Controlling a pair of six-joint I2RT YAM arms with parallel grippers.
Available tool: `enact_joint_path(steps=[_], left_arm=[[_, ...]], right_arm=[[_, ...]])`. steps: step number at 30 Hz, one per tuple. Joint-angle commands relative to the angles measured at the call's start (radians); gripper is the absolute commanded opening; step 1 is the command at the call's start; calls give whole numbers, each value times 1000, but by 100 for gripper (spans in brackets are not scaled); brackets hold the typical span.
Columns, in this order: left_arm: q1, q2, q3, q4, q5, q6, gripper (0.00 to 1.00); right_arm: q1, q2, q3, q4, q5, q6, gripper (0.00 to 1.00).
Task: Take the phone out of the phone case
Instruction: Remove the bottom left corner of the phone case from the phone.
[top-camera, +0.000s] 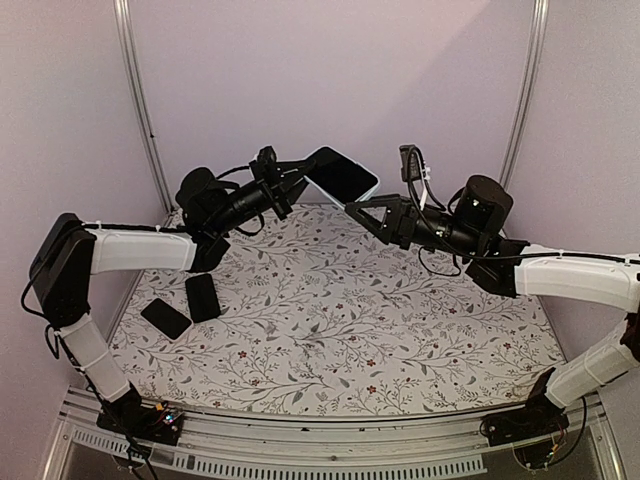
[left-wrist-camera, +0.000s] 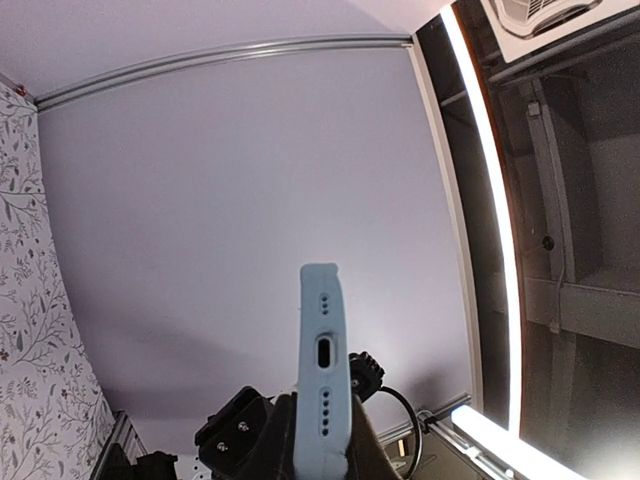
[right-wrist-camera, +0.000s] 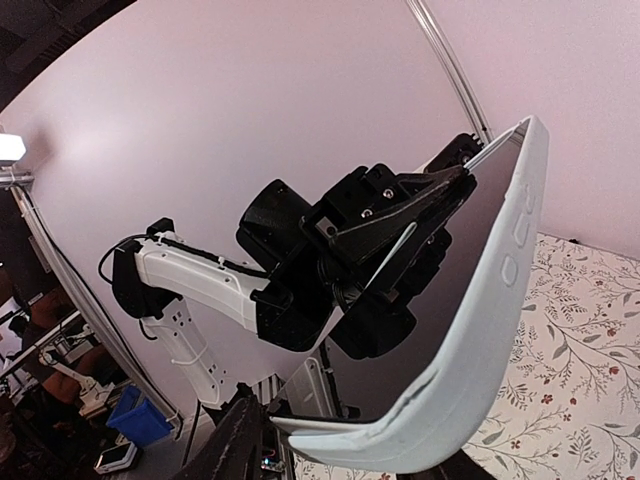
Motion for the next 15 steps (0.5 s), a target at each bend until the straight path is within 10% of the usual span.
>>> enact_joint_path(steps=[1, 15], left_arm=[[-10, -48, 6, 53, -17, -17, 0], [-11, -41, 11, 53, -18, -31, 0]], right_arm=[[6, 8, -2, 17, 4, -18, 46], [-2, 2, 0, -23, 43, -43, 45]])
